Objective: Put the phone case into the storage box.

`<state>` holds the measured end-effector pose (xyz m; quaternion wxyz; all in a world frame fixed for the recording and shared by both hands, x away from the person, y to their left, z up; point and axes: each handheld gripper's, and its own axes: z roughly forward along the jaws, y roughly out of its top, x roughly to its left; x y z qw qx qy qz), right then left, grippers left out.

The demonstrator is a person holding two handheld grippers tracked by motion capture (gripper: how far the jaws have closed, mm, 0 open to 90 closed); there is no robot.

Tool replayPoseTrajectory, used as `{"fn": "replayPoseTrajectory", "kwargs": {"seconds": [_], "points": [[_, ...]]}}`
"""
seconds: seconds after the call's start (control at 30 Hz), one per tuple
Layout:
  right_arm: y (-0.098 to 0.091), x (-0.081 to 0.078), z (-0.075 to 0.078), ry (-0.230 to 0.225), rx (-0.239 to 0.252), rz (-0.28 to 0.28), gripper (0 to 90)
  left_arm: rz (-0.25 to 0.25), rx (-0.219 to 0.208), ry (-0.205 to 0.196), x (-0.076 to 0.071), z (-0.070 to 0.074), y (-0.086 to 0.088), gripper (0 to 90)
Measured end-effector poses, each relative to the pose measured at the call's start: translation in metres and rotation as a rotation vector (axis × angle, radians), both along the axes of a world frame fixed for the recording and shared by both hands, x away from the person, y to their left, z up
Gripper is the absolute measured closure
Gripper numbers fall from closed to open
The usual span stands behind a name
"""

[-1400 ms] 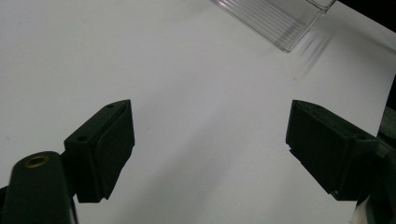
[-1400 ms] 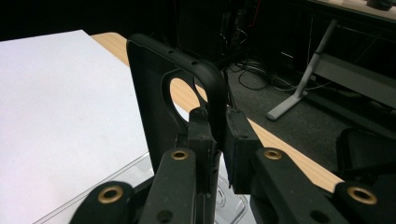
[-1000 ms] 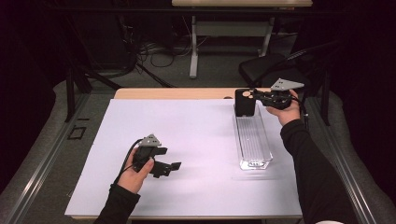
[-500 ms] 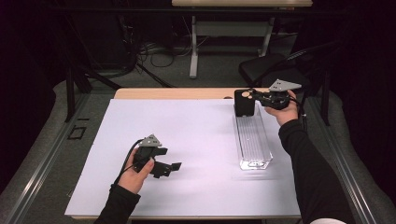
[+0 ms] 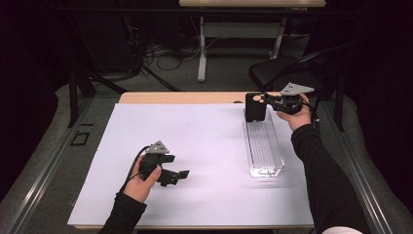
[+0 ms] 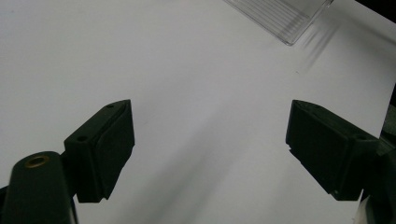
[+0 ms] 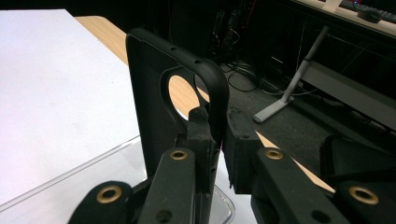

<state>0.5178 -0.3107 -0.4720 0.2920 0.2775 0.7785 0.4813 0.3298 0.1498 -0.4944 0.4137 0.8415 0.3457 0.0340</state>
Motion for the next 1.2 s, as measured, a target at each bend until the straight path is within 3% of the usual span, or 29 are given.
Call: {"fn": "replayPoseTrajectory", "kwargs": {"seconds": [0.57, 1.2], "points": [[-0.0100, 0.0032, -0.0031, 0.007, -0.023, -0.036, 79.4, -0.003, 0.004, 0.005, 0.0007, -0.0021, -0.0015, 16.3], [-0.0086, 0.0051, -0.0049, 0.059, 0.013, -0.106, 55.9, -0.002, 0.004, 0.009, 0.0003, -0.0029, -0.0014, 16.3]]}}
